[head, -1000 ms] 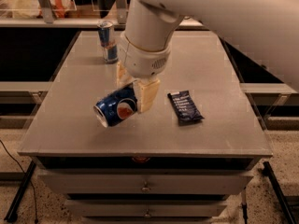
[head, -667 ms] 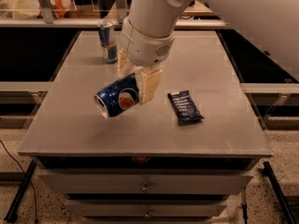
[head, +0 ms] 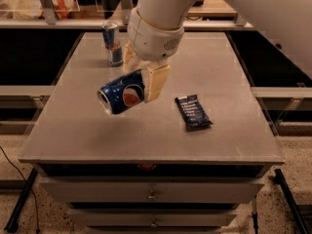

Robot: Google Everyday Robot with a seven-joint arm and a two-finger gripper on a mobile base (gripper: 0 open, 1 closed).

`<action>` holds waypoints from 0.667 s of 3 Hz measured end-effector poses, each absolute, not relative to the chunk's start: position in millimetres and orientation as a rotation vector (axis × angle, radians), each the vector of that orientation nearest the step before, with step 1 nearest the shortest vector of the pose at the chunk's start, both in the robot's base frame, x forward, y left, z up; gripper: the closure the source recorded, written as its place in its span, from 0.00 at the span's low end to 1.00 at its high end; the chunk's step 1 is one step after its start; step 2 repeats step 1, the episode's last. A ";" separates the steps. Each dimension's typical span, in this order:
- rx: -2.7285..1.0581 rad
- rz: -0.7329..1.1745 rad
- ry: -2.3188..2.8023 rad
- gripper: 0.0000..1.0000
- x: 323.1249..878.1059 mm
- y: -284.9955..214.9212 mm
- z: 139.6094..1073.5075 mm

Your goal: Pick pepsi can

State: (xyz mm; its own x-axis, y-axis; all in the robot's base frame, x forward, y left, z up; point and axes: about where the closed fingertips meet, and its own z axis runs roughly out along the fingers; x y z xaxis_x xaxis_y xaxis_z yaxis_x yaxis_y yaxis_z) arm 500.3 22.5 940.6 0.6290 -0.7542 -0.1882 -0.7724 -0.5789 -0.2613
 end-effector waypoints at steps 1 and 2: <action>-2.534 0.090 1.229 1.00 501.4 22.8 939.9; -2.534 0.090 1.229 1.00 501.4 22.8 939.9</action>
Offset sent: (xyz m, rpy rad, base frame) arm 0.0000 0.0000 0.0000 0.0000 0.0000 0.0000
